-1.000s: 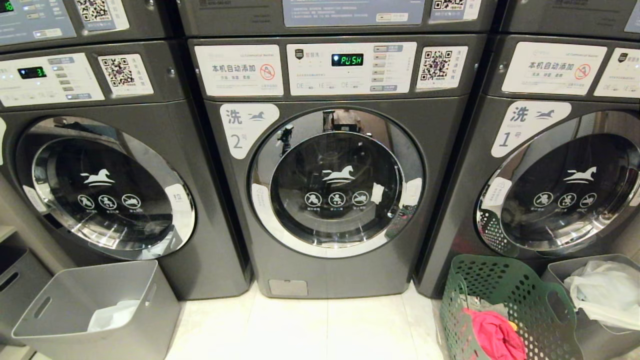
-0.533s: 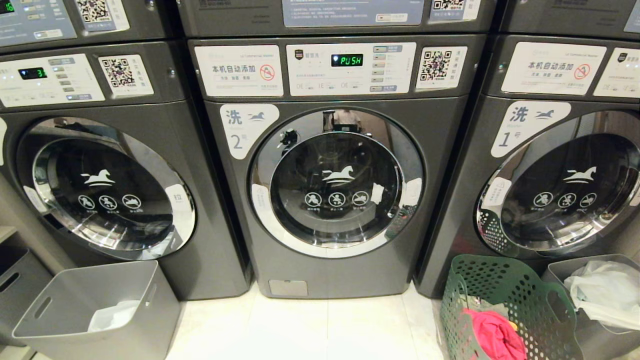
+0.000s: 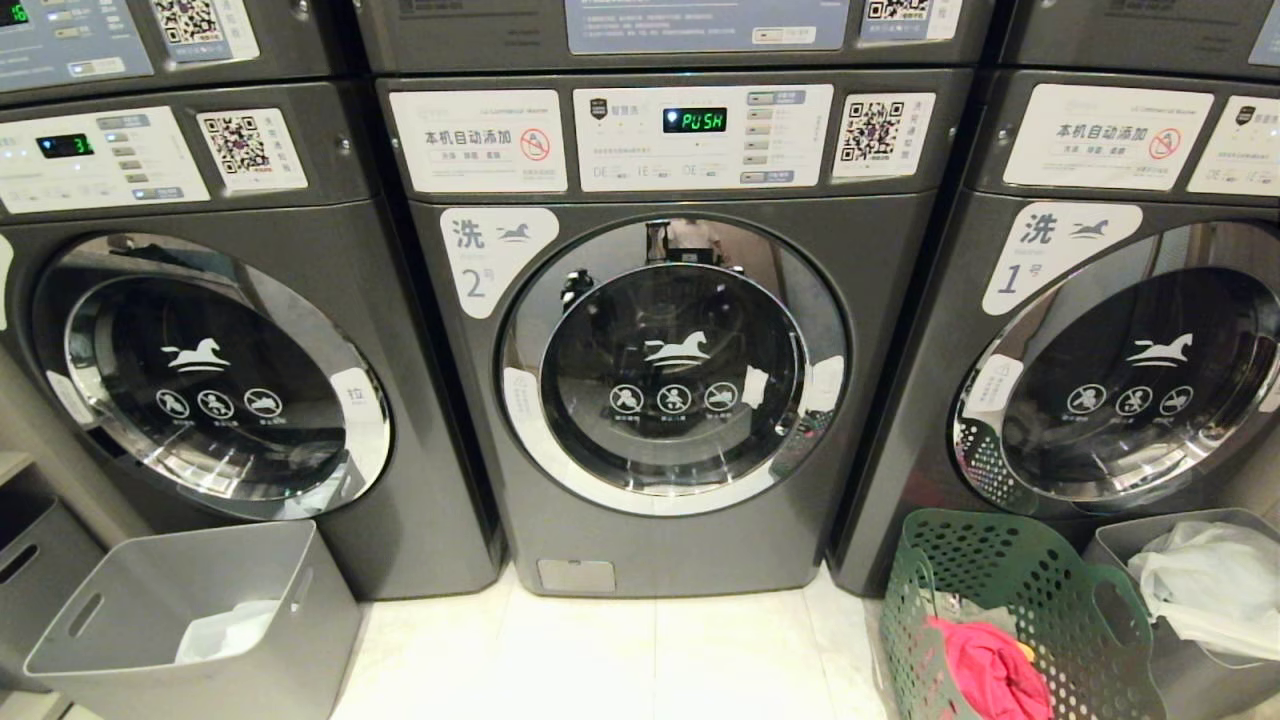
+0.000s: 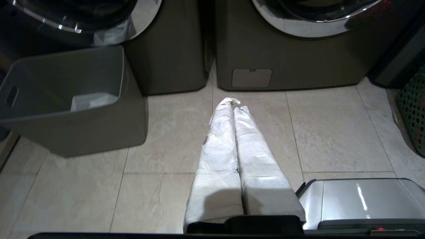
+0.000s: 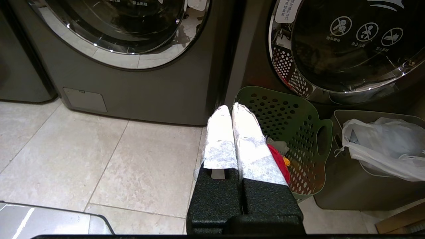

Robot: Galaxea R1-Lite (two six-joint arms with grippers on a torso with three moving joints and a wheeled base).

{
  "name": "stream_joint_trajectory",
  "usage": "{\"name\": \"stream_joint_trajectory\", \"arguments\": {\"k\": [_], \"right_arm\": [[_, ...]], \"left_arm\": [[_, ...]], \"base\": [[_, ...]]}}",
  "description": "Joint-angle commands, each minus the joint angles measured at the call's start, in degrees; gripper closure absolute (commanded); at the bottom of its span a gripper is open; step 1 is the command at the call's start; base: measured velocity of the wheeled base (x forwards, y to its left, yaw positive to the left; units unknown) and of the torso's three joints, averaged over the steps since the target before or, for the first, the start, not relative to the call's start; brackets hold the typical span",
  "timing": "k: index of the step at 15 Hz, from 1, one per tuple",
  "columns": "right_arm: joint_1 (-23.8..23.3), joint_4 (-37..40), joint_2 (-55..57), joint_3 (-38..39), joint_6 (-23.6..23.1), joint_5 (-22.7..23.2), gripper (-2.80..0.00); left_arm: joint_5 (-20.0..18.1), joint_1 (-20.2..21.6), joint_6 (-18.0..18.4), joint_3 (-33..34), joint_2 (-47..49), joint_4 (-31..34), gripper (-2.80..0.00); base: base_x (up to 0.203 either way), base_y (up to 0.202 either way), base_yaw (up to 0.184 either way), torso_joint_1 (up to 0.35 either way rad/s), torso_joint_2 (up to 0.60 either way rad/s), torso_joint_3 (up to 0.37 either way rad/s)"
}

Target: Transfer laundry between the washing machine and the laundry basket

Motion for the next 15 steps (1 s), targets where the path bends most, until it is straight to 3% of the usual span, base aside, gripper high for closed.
{"name": "stream_joint_trajectory", "arguments": {"k": [1, 5, 6, 8, 15], "right_arm": [[0.0, 0.1, 0.1, 0.0, 0.2, 0.0, 0.0], [0.0, 0.1, 0.1, 0.0, 0.6, -0.4, 0.0], [0.0, 0.0, 0.1, 0.2, 0.4, -0.3, 0.0], [0.0, -0.2, 0.1, 0.3, 0.4, -0.2, 0.0], [0.0, -4.2, 0.1, 1.6, 0.7, -0.3, 0.0]], "left_arm": [[-3.3, -0.1, 2.5, 3.3, -2.5, -5.4, 0.0], [-2.5, -0.1, 4.3, 9.9, -2.4, -24.9, 0.0], [-2.3, -0.1, 3.0, 9.9, -2.4, -24.0, 0.0], [-1.9, -0.2, -3.1, 8.5, -2.2, -18.0, 0.0], [-1.6, -0.4, -3.9, 8.7, -2.4, -18.4, 0.0]], "base": [[0.0, 0.0, 0.0, 0.0, 0.0, 0.0], [0.0, 0.0, 0.0, 0.0, 0.0, 0.0], [0.0, 0.0, 0.0, 0.0, 0.0, 0.0], [0.0, 0.0, 0.0, 0.0, 0.0, 0.0], [0.0, 0.0, 0.0, 0.0, 0.0, 0.0]]}}
